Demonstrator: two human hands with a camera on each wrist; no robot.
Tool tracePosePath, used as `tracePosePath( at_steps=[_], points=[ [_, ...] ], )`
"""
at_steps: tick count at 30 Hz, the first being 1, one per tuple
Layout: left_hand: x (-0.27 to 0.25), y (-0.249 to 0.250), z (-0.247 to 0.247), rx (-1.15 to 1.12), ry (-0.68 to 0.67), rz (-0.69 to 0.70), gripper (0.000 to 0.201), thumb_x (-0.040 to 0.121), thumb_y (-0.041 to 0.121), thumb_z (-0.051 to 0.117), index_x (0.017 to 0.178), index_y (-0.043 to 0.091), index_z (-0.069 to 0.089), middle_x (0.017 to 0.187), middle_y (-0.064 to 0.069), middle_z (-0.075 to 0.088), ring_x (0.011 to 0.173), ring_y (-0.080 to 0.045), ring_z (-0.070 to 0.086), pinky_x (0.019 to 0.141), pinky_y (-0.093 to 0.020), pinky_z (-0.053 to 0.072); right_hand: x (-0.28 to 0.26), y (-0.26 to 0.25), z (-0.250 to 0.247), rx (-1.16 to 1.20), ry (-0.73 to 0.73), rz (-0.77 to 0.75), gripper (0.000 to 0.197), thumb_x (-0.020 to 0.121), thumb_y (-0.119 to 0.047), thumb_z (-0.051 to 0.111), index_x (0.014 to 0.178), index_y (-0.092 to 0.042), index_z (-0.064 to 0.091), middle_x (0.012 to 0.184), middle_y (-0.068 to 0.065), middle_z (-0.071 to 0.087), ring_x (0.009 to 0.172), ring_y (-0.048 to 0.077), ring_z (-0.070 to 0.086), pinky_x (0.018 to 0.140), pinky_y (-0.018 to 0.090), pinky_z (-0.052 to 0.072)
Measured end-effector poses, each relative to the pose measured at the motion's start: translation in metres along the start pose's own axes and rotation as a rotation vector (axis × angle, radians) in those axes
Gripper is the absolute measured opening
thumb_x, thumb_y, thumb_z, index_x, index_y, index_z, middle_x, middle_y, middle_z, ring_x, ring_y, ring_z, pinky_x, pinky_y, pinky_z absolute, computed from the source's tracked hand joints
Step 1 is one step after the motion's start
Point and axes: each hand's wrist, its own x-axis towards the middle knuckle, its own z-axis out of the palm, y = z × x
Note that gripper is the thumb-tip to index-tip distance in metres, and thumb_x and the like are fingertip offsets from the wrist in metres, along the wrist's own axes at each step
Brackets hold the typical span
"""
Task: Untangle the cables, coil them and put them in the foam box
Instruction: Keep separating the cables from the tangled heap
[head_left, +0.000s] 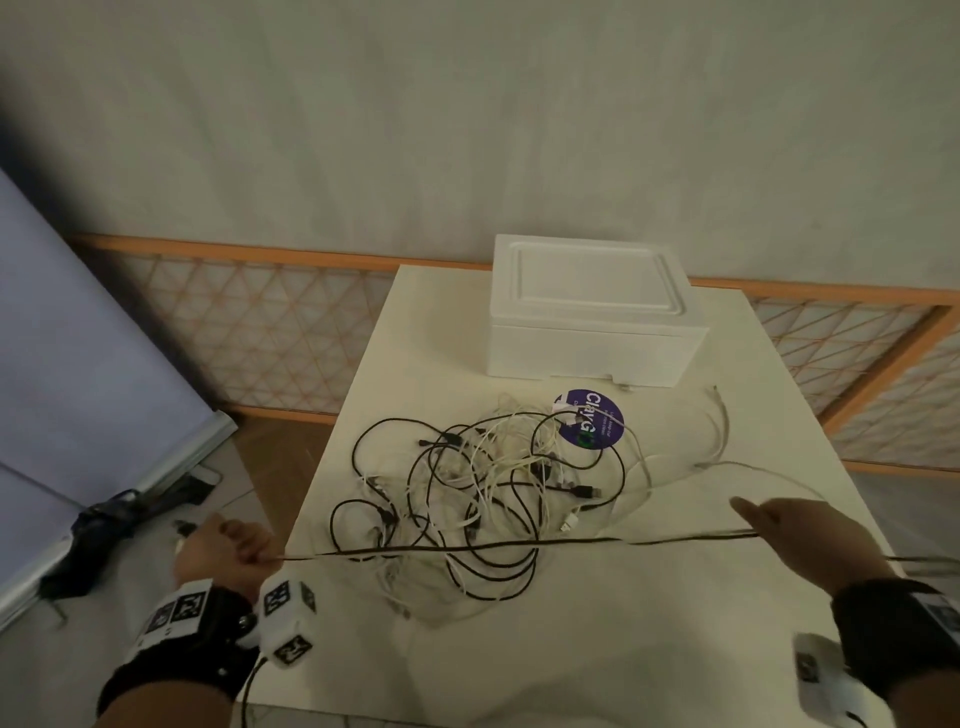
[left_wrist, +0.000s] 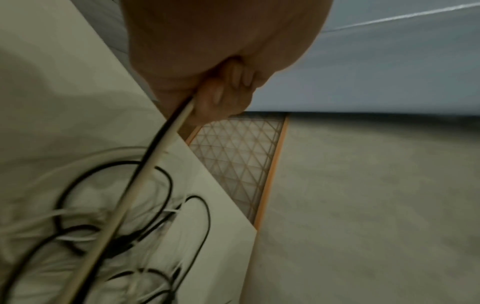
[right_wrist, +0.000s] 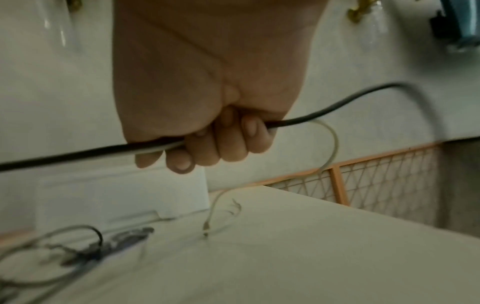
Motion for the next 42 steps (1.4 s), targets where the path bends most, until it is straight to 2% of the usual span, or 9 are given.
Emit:
tracePosePath(
  at_steps=[7, 11, 16, 19, 23, 29, 33, 37, 42],
  points=[
    [-0.005, -0.053, 0.021, 0.120, -0.075, -0.084, 0.043, 0.099, 0.041, 0.033, 0.062, 0.022, 0.026, 0.057, 0.004, 0.028, 0.039, -0.012, 0.042, 0.043, -0.020, 0.027, 0.007, 0.005, 0.025, -0.279, -0.012, 0.008, 0.025, 0.089, -0.049, 0.047, 0.095, -0.030, 0.062, 0.105, -0.005, 0.063, 0.097, 0.017, 0.061, 0.085, 0.036, 0.049],
    [-0.035, -0.085, 0.052, 0.183, -0.227, -0.155, 0.051, 0.101, 0.043, 0.035, 0.058, 0.016, 0.032, 0.049, -0.007, 0.053, 0.045, -0.021, 0.059, 0.051, -0.027, 0.039, -0.021, -0.104, 0.019, 0.241, 0.119, -0.375, 0.022, 0.084, -0.038, 0.066, 0.100, -0.024, 0.068, 0.106, -0.006, 0.065, 0.104, 0.016, 0.059, 0.090, 0.027, 0.041],
    [-0.068, -0.126, 0.096, 0.405, -0.511, -0.104, 0.066, 0.100, 0.048, 0.033, 0.046, 0.011, 0.039, 0.084, -0.016, 0.067, 0.062, -0.024, 0.055, 0.062, -0.031, 0.045, -0.076, -0.224, 0.024, 0.164, -0.280, -0.876, 0.071, 0.077, -0.052, 0.069, 0.135, -0.023, 0.041, 0.117, 0.001, 0.065, 0.103, 0.020, 0.060, 0.091, 0.030, 0.045],
    [-0.070, -0.123, 0.107, 0.446, -0.538, -0.033, 0.070, 0.099, 0.051, 0.030, 0.042, 0.012, 0.041, 0.095, -0.012, 0.068, 0.070, -0.022, 0.053, 0.067, -0.035, 0.041, -0.074, -0.225, 0.034, 0.162, -0.382, -0.783, 0.044, 0.086, -0.031, 0.061, 0.124, -0.017, 0.046, 0.103, 0.007, 0.067, 0.097, 0.027, 0.062, 0.081, 0.035, 0.049],
    [-0.067, -0.126, 0.114, 0.537, -0.509, 0.070, 0.072, 0.097, 0.056, 0.028, 0.044, 0.016, 0.053, 0.101, -0.005, 0.068, 0.085, -0.022, 0.055, 0.078, -0.037, 0.039, -0.065, -0.216, 0.029, 0.531, -0.514, -0.724, 0.020, 0.088, -0.020, 0.062, 0.107, -0.016, 0.060, 0.104, -0.001, 0.062, 0.096, 0.013, 0.057, 0.088, 0.029, 0.045],
    [-0.081, -0.148, 0.132, 0.784, -0.632, 0.082, 0.069, 0.096, 0.060, 0.022, 0.085, 0.019, 0.077, 0.096, -0.008, 0.074, 0.078, -0.021, 0.066, 0.068, -0.031, 0.047, -0.058, -0.229, 0.014, 0.685, -0.491, -0.642, 0.018, 0.089, -0.003, 0.047, 0.081, -0.018, 0.050, 0.070, -0.001, 0.061, 0.065, 0.016, 0.062, 0.070, 0.035, 0.054],
    [-0.071, -0.144, 0.125, 0.433, -0.740, -0.051, 0.070, 0.093, 0.055, 0.028, 0.072, 0.006, 0.074, 0.106, -0.017, 0.071, 0.094, -0.027, 0.066, 0.091, -0.040, 0.047, -0.051, -0.200, 0.005, 0.461, -0.331, -0.714, 0.014, 0.097, -0.028, 0.047, 0.087, -0.022, 0.054, 0.075, -0.009, 0.051, 0.065, 0.007, 0.048, 0.062, 0.023, 0.038],
    [-0.044, -0.116, 0.109, -0.075, -0.472, -0.078, 0.062, 0.096, 0.054, 0.034, 0.047, 0.017, 0.045, 0.047, 0.002, 0.051, 0.043, -0.013, 0.051, 0.054, -0.028, 0.055, -0.028, -0.125, 0.007, 0.222, -0.366, -0.568, 0.025, 0.096, -0.040, 0.049, 0.089, -0.017, 0.053, 0.073, -0.011, 0.046, 0.078, 0.011, 0.047, 0.059, 0.018, 0.031],
    [-0.020, -0.089, 0.079, 0.101, -0.278, -0.108, 0.057, 0.099, 0.047, 0.037, 0.050, 0.020, 0.028, 0.039, 0.006, 0.023, 0.029, -0.009, 0.021, 0.036, -0.017, 0.023, -0.014, -0.024, 0.014, 0.071, -0.533, -0.207, 0.070, 0.065, -0.083, 0.035, 0.078, -0.020, 0.061, 0.081, -0.001, 0.062, 0.084, 0.020, 0.058, 0.071, 0.023, 0.038]
  ],
)
